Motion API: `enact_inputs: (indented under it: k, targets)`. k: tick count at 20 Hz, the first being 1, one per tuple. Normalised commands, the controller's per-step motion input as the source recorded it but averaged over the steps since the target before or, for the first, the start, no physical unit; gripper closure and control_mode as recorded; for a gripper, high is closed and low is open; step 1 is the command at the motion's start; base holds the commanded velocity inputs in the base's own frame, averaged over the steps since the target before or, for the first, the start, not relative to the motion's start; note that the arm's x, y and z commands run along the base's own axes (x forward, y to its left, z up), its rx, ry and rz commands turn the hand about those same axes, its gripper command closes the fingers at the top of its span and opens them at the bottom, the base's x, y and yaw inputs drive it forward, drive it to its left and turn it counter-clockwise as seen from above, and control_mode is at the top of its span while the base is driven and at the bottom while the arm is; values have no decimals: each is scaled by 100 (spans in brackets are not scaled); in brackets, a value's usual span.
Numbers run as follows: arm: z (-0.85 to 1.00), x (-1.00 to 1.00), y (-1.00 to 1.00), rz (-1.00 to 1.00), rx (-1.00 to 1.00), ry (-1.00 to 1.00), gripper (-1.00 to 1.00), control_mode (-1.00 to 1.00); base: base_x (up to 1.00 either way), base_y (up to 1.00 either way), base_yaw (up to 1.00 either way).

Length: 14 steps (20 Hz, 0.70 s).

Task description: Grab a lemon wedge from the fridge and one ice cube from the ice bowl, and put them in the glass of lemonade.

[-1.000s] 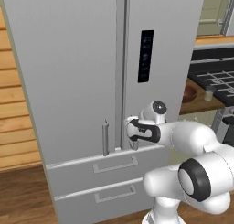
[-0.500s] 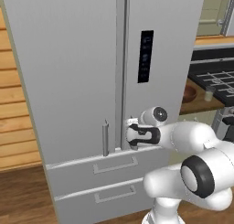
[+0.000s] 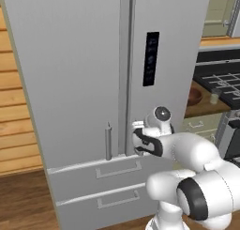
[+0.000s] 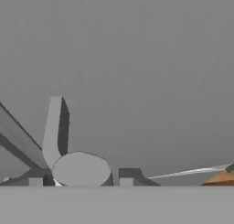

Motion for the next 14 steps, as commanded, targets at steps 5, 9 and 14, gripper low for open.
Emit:
enact_inputs:
  k: [5,9,14]
  targets:
    - [0,-62,-100,-26,1,0,100,-100,0,0,0]
    - [0,-83,-100,-24,3,0,100,-100,0,0,0]
    - [-17,-75,-100,-19,4,-19,100,-100,0,0,0]
